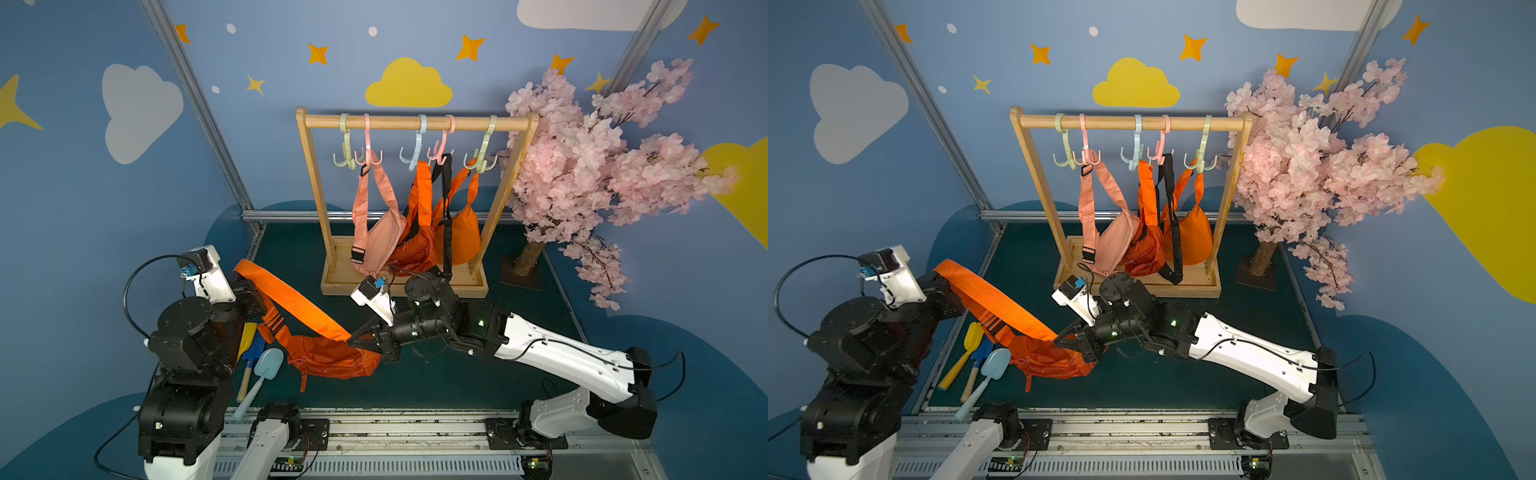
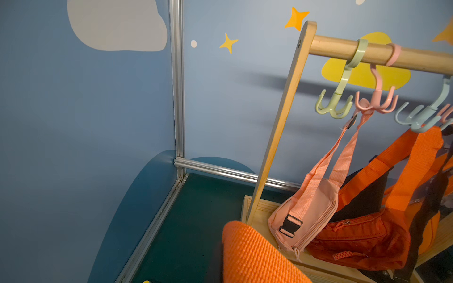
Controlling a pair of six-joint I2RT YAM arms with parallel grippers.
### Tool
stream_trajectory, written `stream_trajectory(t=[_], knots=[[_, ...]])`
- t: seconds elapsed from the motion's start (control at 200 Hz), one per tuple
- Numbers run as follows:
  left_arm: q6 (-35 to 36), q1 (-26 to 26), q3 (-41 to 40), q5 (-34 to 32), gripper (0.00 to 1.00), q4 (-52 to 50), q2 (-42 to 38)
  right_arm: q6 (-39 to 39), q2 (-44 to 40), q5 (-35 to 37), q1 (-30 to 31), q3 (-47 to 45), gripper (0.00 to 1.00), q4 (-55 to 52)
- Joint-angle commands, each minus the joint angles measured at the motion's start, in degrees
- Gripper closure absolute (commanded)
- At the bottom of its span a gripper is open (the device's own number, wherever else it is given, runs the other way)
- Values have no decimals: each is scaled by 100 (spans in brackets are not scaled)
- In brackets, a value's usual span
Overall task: Take the bag off the hook
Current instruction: Place the bag at the center of the board.
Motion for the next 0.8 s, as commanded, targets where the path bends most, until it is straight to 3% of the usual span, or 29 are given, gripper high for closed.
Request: stream_trajectory(t=[0.0,0.2,0.426,0.796], knots=[[91,8,-514,-219,96,720,294,376,569,-333,-407,204,100,-380],[36,60,-1429,-14,96,2082,1123,348,1608,-243,-975,520,100,-158],[-48,341,-1638,403,96,2458,2216,354,2507,-368,-1222,752,100,-95],[78,798,-2455,1327,93,2974,2764,249,3093,-577,-1202,682,100,-398]])
